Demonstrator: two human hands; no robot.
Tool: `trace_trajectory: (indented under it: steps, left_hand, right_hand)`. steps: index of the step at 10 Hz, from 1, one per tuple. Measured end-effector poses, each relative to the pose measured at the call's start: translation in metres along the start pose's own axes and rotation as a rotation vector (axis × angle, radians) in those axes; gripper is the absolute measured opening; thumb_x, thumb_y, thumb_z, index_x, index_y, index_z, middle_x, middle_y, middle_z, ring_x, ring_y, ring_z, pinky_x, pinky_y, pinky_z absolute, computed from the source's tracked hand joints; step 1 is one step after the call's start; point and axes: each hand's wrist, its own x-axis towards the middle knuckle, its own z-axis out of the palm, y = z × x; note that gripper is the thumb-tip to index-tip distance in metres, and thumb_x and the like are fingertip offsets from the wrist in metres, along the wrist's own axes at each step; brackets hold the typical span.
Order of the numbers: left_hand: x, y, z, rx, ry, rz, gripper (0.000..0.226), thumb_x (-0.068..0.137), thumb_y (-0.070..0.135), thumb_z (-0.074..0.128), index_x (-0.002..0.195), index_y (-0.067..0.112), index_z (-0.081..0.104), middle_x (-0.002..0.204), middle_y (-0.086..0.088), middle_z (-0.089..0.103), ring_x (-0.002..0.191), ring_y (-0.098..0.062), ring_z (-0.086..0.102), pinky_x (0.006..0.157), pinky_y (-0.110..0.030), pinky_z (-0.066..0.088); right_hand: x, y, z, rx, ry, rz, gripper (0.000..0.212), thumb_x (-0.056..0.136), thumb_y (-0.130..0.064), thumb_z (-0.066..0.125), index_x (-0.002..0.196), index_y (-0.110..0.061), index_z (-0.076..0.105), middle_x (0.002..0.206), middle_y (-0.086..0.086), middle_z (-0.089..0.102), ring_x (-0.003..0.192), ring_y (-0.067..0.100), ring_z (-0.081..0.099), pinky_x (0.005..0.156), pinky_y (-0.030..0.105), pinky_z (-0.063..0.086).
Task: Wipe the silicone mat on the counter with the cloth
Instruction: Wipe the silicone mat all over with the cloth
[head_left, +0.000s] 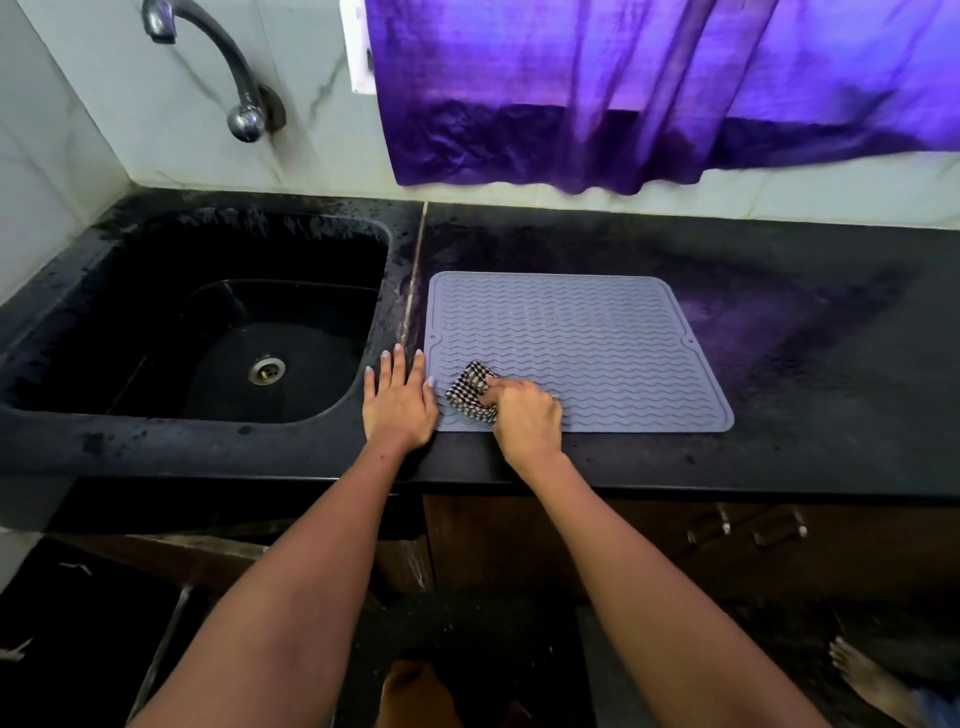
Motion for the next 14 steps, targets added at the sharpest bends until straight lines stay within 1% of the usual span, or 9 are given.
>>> trace_trajectory:
  steps: [1, 2, 4, 6, 8, 9, 10, 12, 14]
  left_hand:
    - [0.001, -0.001, 0.0, -0.001, -0.003, 0.006, 0.054, 0.101, 0.038, 0.013, 0.151, 0.019, 0.008, 0.16, -0.008, 0.0, 0.148, -0.023, -0.005, 0.12, -0.042, -0.004]
    - [0.001, -0.002, 0.0, -0.01, 0.001, 0.01, 0.054, 0.101, 0.038, 0.013, 0.152, 0.02, 0.008, 0.16, -0.007, 0.0, 0.148, -0.022, -0.005, 0.12, -0.043, -0.004]
    - [0.003, -0.001, 0.002, -0.005, 0.009, 0.005, 0.054, 0.1, 0.038, 0.014, 0.151, 0.02, 0.009, 0.16, -0.007, 0.001, 0.148, -0.022, -0.004, 0.12, -0.043, -0.004]
    - [0.003, -0.001, 0.001, -0.018, -0.003, -0.006, 0.054, 0.101, 0.037, 0.017, 0.151, 0.02, 0.011, 0.16, -0.008, 0.002, 0.148, -0.023, -0.004, 0.12, -0.043, -0.005]
    - [0.006, 0.012, -0.008, -0.129, -0.031, -0.088, 0.052, 0.101, 0.034, 0.02, 0.15, 0.017, 0.02, 0.16, -0.011, 0.005, 0.148, -0.026, -0.002, 0.119, -0.046, -0.005]
    - [0.006, 0.022, -0.01, -0.146, -0.026, -0.126, 0.053, 0.101, 0.033, 0.021, 0.149, 0.013, 0.021, 0.159, -0.016, 0.006, 0.148, -0.029, 0.0, 0.119, -0.047, -0.006]
    - [0.005, 0.024, -0.007, -0.145, -0.01, -0.128, 0.054, 0.101, 0.033, 0.021, 0.15, 0.011, 0.018, 0.159, -0.018, 0.005, 0.147, -0.03, 0.0, 0.119, -0.048, -0.006]
    - [0.012, 0.025, -0.003, -0.084, 0.025, -0.112, 0.055, 0.1, 0.033, 0.022, 0.15, 0.011, 0.015, 0.159, -0.017, 0.006, 0.148, -0.03, 0.001, 0.119, -0.046, -0.005]
    - [0.015, 0.021, -0.002, -0.057, -0.009, -0.095, 0.055, 0.101, 0.033, 0.02, 0.151, 0.013, 0.011, 0.16, -0.014, 0.001, 0.148, -0.026, -0.002, 0.12, -0.044, -0.002]
  right_hand:
    - [0.021, 0.011, -0.018, 0.208, -0.115, 0.155, 0.035, 0.083, -0.006, 0.06, 0.099, -0.034, 0.073, 0.119, -0.007, 0.066, 0.106, 0.02, 0.062, 0.088, 0.033, 0.052]
    - [0.029, 0.032, -0.034, 0.422, -0.117, 0.241, 0.041, 0.084, 0.003, 0.053, 0.095, -0.03, 0.075, 0.121, -0.007, 0.066, 0.104, 0.018, 0.062, 0.085, 0.031, 0.052]
    - [0.006, 0.044, -0.028, 0.336, -0.063, 0.136, 0.037, 0.079, 0.005, 0.059, 0.082, -0.027, 0.077, 0.108, -0.016, 0.07, 0.103, 0.007, 0.062, 0.086, 0.024, 0.05]
    - [-0.011, 0.044, -0.006, 0.211, 0.069, 0.024, 0.034, 0.073, 0.008, 0.065, 0.087, -0.02, 0.077, 0.115, -0.014, 0.067, 0.113, 0.006, 0.056, 0.11, 0.02, 0.025]
    - [0.001, 0.04, -0.015, 0.19, -0.024, 0.058, 0.032, 0.08, 0.004, 0.06, 0.083, -0.024, 0.076, 0.118, -0.017, 0.065, 0.11, 0.007, 0.058, 0.099, 0.027, 0.041]
    - [0.015, 0.047, -0.031, 0.469, -0.119, 0.191, 0.034, 0.086, 0.005, 0.052, 0.081, -0.018, 0.078, 0.113, -0.01, 0.069, 0.104, 0.008, 0.062, 0.087, 0.027, 0.051]
    - [0.011, 0.057, -0.039, 0.514, 0.014, 0.236, 0.036, 0.083, 0.008, 0.054, 0.082, -0.018, 0.078, 0.112, -0.01, 0.07, 0.098, 0.009, 0.062, 0.082, 0.025, 0.051]
    - [-0.013, 0.068, -0.017, 0.306, 0.047, 0.112, 0.034, 0.075, 0.007, 0.061, 0.084, -0.021, 0.077, 0.115, -0.015, 0.067, 0.112, 0.008, 0.058, 0.103, 0.026, 0.04]
    - [-0.014, 0.072, -0.012, 0.277, 0.06, 0.04, 0.035, 0.073, 0.009, 0.064, 0.088, -0.02, 0.077, 0.119, -0.014, 0.066, 0.119, 0.009, 0.054, 0.109, 0.027, 0.035]
